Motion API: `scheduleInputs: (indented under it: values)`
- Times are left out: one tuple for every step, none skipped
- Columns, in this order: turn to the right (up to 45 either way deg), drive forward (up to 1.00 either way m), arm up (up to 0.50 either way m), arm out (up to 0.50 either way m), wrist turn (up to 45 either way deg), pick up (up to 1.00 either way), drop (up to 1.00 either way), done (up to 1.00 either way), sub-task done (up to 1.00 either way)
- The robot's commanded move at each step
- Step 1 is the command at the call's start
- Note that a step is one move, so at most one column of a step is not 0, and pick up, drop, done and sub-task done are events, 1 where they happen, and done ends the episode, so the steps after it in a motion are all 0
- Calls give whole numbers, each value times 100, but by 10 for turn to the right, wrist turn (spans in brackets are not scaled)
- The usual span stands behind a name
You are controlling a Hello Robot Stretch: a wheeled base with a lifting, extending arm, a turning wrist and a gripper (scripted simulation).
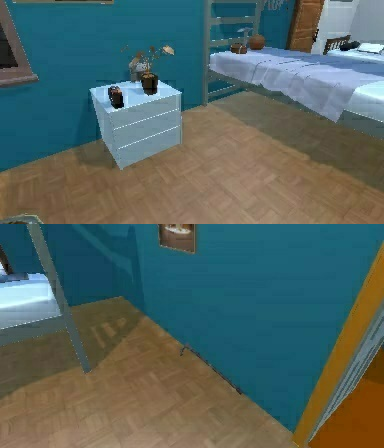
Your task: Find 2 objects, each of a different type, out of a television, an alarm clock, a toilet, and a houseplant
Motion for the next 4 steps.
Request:
scheduleInputs:
  values:
    - [-150, 0, 0, 0, 0, 0, 0, 0, 0]
    - [0, 80, 0, 0, 0, 0, 0, 0, 0]
    - [-450, 0, 0, 0, 0, 0, 0, 0, 0]
    - [0, 5, 0, 0, 0, 0, 0, 0, 0]
